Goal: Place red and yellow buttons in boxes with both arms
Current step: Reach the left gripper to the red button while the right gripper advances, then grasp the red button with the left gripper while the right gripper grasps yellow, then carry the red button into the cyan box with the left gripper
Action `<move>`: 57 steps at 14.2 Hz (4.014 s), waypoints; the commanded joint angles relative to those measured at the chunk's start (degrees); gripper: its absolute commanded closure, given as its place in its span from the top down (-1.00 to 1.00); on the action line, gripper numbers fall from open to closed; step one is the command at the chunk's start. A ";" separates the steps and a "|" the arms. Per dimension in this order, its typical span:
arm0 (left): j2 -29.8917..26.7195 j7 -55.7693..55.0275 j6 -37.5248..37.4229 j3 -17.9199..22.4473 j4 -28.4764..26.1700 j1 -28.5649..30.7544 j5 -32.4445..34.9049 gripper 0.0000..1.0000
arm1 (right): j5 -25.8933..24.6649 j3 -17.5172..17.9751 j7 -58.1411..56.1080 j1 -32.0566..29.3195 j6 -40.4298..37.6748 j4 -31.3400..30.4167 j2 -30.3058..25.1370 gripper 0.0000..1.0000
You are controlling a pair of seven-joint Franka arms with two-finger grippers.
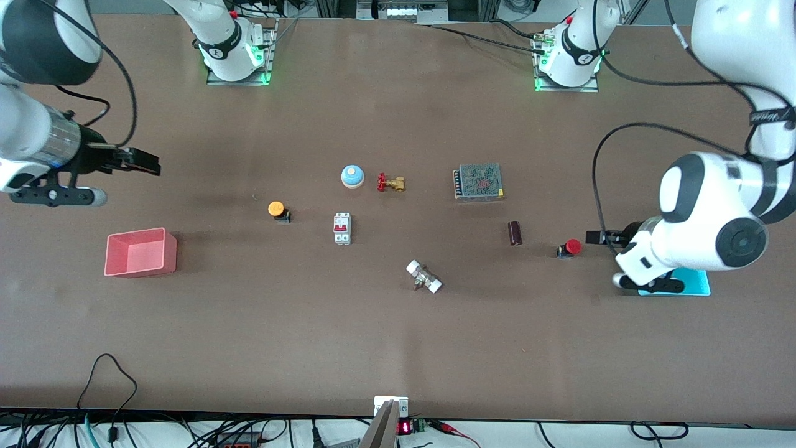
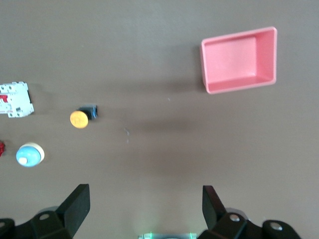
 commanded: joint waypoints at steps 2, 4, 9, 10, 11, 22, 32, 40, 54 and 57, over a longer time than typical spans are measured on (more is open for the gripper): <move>4.64 -1.10 2.26 0.19 2.03 -0.49 -2.77 1.00 | 0.37 -0.01 3.23 2.67 8.75 -10.56 -3.86 1.00; 7.27 -1.19 3.84 0.19 1.25 -0.49 -2.68 1.00 | 0.37 -0.01 3.34 3.80 17.59 -20.11 -7.54 1.00; 7.90 -3.74 6.92 0.19 -2.44 -1.81 -2.77 1.00 | 0.28 -0.01 15.36 10.83 28.00 -25.97 -5.20 1.00; 7.90 -3.65 7.10 0.19 -2.54 -1.81 -2.77 1.00 | 0.02 -0.01 18.08 11.71 29.15 -25.53 -3.62 1.00; 7.90 -3.65 7.19 0.19 -2.54 -1.90 -2.86 1.00 | -0.16 -0.01 19.84 12.68 31.51 -25.44 -2.13 1.00; 7.64 -2.95 6.57 0.45 -1.22 -0.76 -2.77 -0.82 | -4.64 2.10 19.34 14.09 42.69 -22.98 10.54 1.00; 5.18 -3.30 -9.51 1.77 14.51 10.92 -2.07 -0.96 | -5.43 3.94 19.86 14.18 45.86 -24.73 15.21 1.00; 12.55 2.48 -4.69 3.88 19.96 13.57 -1.98 -0.99 | -5.78 4.03 17.23 12.60 45.95 -24.57 15.20 1.00; 18.01 10.32 -0.28 5.73 19.00 14.18 1.01 -0.99 | -5.61 4.12 17.22 12.78 46.30 -24.47 16.70 0.17; 18.97 10.15 -0.28 5.82 19.00 14.10 1.09 -0.98 | -5.52 4.56 17.84 12.78 46.21 -24.47 16.70 -0.43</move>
